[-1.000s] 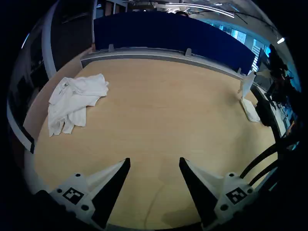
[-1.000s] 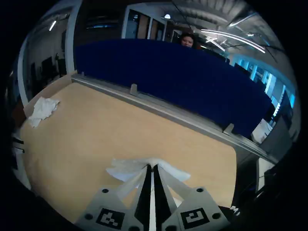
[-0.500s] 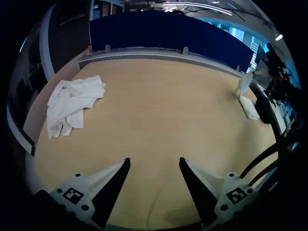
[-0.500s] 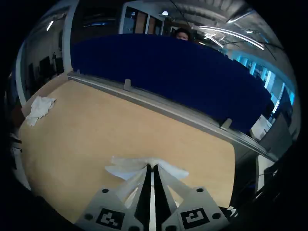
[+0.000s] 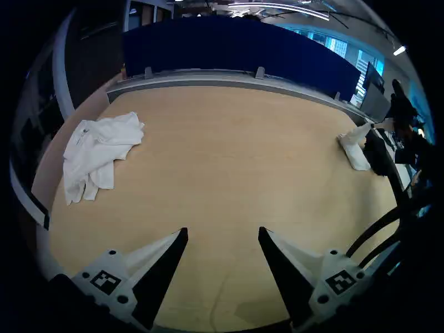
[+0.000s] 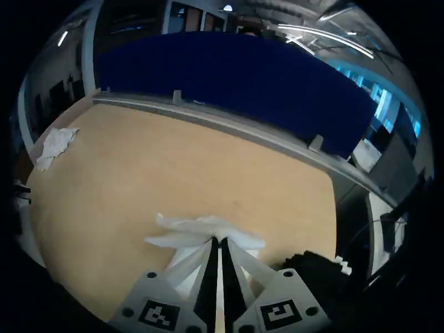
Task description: Fold towel
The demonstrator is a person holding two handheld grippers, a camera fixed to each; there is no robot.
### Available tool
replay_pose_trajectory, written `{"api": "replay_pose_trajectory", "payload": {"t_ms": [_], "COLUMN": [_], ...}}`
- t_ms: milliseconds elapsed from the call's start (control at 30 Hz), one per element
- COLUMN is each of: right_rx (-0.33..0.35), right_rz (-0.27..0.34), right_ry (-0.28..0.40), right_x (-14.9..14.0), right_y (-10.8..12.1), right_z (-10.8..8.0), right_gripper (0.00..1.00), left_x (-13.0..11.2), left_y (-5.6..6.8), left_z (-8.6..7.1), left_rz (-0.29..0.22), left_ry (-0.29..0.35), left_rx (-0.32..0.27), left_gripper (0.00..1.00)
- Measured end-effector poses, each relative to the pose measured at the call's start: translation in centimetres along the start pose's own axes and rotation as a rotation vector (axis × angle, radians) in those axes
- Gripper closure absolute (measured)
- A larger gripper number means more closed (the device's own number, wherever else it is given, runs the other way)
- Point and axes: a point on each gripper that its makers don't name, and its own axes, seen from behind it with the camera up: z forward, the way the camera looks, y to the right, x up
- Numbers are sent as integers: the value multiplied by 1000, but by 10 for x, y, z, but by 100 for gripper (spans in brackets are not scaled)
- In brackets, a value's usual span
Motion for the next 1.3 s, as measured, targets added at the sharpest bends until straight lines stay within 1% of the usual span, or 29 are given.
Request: {"api": "replay_pose_trajectory", "payload": {"t_ms": [100,267,367,500,600,900,1033,1300], "right_rx": [-14,-57,-82,-108,-116,-155,-156,-178], "right_rz": [40,106,143,183,202,227,246,254], "right_ry": [-37,-107,-132,-156,-174,-221,-209,-204], "right_x": [-35,-92,-113,-133,-143,-163,-161,-161], "right_y": [3,7,8,7,4,4,3,8], "right_z": [-3,-2,2,8,13,20,20,19], "right_gripper": [96,96,96,96,96,96,96,96], "left_x": [-1,-3,-5,-6,-6,-9,-8,-6], "left_y": [1,0,-1,-2,-3,-4,-6,-5], "left_z": [0,0,-1,-2,-4,-6,-8,-10], "left_rz": [2,9,16,22,22,27,28,31], "left_ry": [-2,-6,-9,-11,-10,-10,-10,-9], "left_rx": [-2,-2,1,4,4,7,10,8], "left_gripper": [6,6,6,6,6,6,6,6]}}
